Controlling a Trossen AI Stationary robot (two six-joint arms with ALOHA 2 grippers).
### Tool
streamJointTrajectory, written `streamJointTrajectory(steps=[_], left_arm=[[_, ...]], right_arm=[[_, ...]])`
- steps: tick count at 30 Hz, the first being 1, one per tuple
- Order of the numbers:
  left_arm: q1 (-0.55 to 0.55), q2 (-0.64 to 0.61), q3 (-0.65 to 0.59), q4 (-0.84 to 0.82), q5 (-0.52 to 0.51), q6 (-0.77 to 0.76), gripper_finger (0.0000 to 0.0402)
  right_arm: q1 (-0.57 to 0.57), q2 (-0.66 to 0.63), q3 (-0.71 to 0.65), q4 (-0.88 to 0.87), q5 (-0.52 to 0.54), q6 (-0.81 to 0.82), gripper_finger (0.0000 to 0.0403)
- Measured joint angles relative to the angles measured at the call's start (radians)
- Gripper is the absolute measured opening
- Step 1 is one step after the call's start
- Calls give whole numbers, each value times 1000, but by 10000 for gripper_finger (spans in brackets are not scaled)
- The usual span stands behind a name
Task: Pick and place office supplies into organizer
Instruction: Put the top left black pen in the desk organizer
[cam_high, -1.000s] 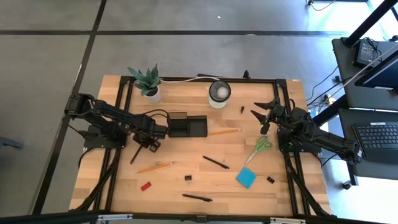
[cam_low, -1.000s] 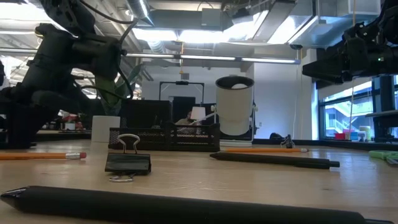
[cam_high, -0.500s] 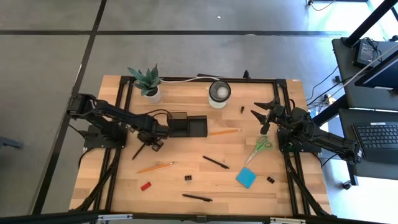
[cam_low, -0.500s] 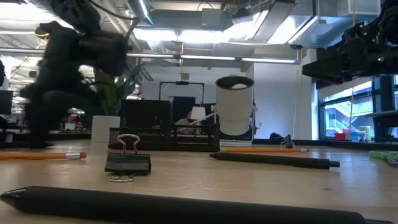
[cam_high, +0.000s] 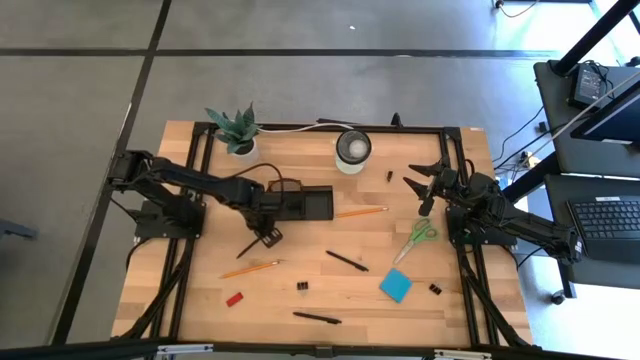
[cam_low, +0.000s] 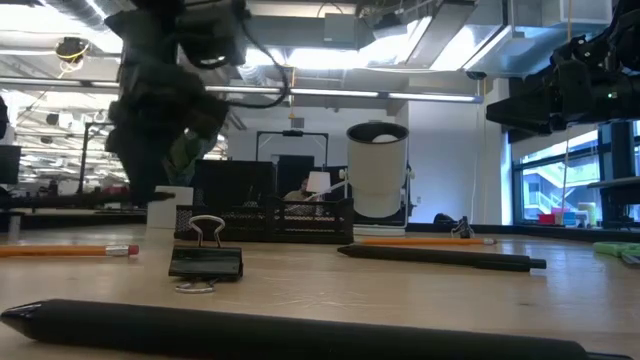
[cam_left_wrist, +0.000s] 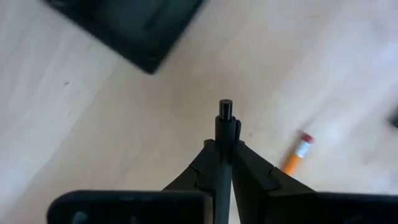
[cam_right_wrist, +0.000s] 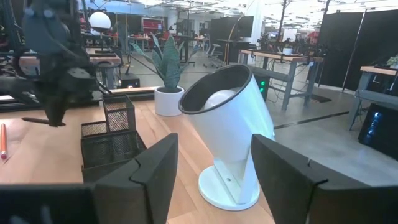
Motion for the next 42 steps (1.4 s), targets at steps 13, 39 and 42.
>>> streamJointTrajectory(steps=[13, 39, 42], left_arm=[[19, -53, 131, 145, -113, 424, 21], [249, -233, -40, 545, -325, 757, 21], [259, -233, -82, 587, -297, 736, 21]], right_arm=[[0, 0, 0, 0, 0, 0, 207], [0, 0, 0, 13, 0, 26, 207], [0, 0, 0, 13, 0, 26, 207]])
